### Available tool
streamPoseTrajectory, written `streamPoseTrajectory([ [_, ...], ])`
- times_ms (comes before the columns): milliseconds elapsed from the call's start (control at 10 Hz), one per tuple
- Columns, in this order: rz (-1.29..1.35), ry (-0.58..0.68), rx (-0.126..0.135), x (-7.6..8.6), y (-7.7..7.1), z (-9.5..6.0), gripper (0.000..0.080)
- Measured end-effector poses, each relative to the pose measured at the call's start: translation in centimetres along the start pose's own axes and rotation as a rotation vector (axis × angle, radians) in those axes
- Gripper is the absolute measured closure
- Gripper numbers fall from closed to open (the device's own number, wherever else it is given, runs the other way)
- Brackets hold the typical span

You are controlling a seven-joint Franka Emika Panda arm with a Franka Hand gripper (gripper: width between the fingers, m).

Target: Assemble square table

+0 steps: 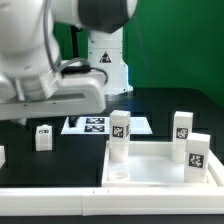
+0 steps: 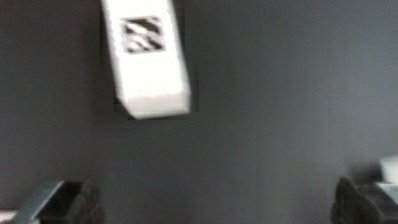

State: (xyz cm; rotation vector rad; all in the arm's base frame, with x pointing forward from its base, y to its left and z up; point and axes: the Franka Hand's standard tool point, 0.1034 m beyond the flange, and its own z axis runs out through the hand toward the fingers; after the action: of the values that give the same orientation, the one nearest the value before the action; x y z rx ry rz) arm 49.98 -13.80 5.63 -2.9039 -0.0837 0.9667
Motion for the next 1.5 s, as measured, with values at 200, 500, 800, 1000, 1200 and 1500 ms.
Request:
streamPoseTrajectory([
  [200,0.009,-0.109,0.014,-0.8,-0.2,0.8,0.0151],
  [500,0.012,-0.192,-0.026,-0.4,0.8,1.8,0.0151],
  [800,0.027,-0.226,-0.068,-0.8,1.7,2.4,0.0151],
  [1000,0.048,-0.238,-0.065,-1.0,1.5,2.7,0.0151],
  [1200,0.120,-0.327,-0.049,-2.2,0.5,4.4,0.0151],
  [1500,0.148,-0.355,-0.044,-2.6,0.9,6.6,0.0151],
])
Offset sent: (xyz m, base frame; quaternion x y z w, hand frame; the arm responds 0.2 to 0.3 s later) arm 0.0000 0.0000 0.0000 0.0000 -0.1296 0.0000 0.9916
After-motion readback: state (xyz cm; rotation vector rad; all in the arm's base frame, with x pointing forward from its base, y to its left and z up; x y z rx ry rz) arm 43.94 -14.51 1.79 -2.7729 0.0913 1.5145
